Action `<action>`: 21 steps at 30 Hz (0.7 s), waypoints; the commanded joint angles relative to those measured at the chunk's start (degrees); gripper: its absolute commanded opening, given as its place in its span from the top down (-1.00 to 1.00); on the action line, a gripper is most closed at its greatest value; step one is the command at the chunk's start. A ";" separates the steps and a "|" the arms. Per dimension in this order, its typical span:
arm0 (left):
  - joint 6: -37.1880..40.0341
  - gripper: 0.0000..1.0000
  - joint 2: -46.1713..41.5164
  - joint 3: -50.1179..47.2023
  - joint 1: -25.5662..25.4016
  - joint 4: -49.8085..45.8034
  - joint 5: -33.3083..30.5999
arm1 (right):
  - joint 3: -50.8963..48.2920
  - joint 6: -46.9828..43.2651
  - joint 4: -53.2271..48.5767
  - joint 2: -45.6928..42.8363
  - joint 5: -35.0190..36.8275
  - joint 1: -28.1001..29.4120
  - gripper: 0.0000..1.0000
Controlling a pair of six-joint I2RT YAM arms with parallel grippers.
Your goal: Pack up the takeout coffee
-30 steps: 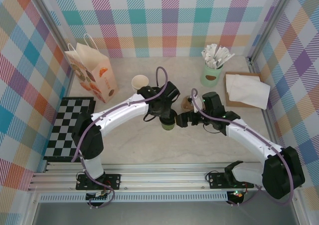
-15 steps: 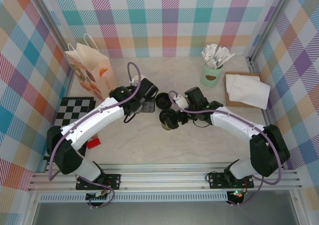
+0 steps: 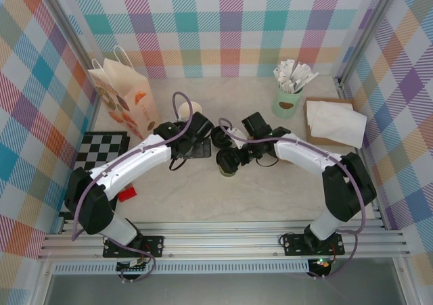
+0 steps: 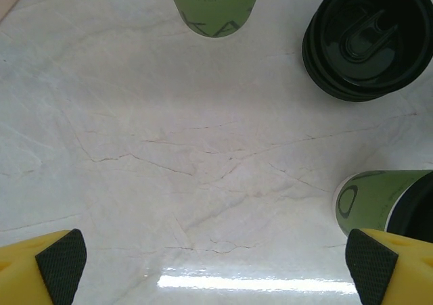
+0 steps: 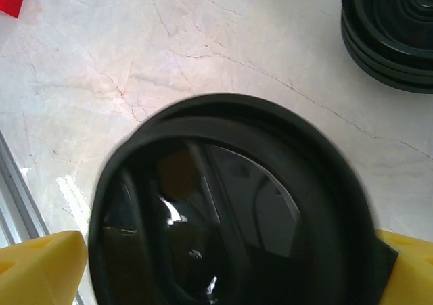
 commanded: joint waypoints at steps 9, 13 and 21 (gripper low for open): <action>-0.18 -1.00 2.56 0.17 0.40 1.85 1.75 | -0.37 5.68 0.32 0.13 -0.02 -3.08 -0.69; -0.17 -1.00 2.68 0.18 0.40 2.11 1.68 | -1.07 7.35 0.92 -0.66 1.84 -5.69 -0.62; -0.26 -1.00 2.80 0.76 0.57 2.14 0.69 | -0.94 10.53 2.85 0.42 9.35 -11.84 -0.66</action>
